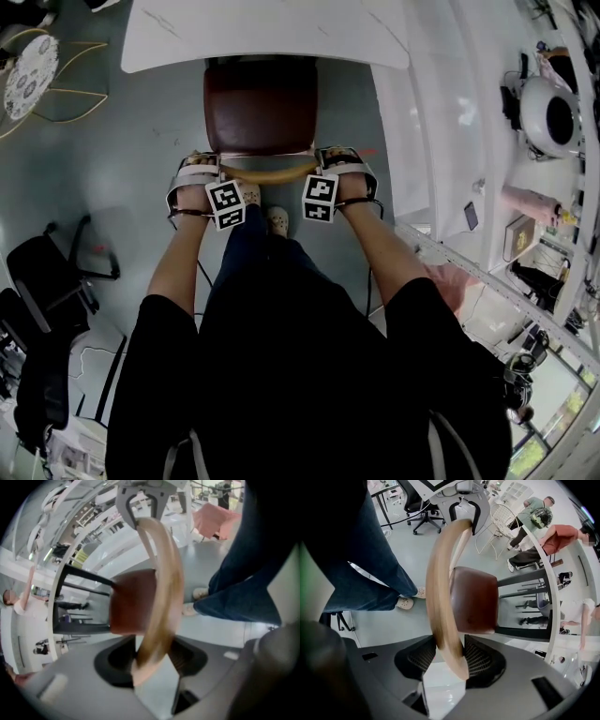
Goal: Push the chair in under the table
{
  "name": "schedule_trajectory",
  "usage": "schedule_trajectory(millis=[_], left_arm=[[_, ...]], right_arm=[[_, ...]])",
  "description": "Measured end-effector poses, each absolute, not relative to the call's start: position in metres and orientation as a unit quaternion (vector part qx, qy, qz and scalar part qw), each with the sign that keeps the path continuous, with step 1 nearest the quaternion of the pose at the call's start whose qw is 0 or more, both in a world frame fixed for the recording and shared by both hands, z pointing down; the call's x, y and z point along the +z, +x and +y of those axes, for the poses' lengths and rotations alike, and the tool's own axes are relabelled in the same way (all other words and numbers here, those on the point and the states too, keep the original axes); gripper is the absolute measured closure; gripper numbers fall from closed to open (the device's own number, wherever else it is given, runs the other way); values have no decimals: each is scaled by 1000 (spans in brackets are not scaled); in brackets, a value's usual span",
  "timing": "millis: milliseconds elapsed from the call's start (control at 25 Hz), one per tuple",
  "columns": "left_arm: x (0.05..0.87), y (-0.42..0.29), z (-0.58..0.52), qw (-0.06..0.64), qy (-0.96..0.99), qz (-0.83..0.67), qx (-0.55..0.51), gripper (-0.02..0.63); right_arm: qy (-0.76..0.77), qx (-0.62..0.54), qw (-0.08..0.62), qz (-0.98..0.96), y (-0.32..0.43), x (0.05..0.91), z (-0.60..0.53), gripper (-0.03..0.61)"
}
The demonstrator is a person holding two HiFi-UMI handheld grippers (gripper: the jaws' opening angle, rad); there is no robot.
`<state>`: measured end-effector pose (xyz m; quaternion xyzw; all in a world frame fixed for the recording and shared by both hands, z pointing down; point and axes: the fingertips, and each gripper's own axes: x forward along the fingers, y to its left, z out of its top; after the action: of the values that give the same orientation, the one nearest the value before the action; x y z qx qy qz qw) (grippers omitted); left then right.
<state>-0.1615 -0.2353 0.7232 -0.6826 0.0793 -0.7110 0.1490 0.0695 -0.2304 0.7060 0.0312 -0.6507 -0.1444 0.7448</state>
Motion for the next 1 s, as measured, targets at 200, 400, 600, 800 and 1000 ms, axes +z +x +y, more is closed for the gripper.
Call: schedule_trajectory(millis=[200,400,600,800,1000], left_arm=[[723,-163,-260,151,-686,75,-708,402],[724,-165,-280,151,-685,74,-708,399],[724,-165,-292,150,-682,74,-712,399],[723,-161,-296,144,-682,73,-713,399],[723,-157,-299,141,-684,77,-712,399]], right_arm=[[38,-136,752,-644,68,706,-253,393],[48,-131,754,-642,67,706,-269,393],[46,-129,757,-638,67,707,-281,393],[39,-134,760,-634,72,707,-289,393],[34,-142,757,-636,76,706,-295,393]])
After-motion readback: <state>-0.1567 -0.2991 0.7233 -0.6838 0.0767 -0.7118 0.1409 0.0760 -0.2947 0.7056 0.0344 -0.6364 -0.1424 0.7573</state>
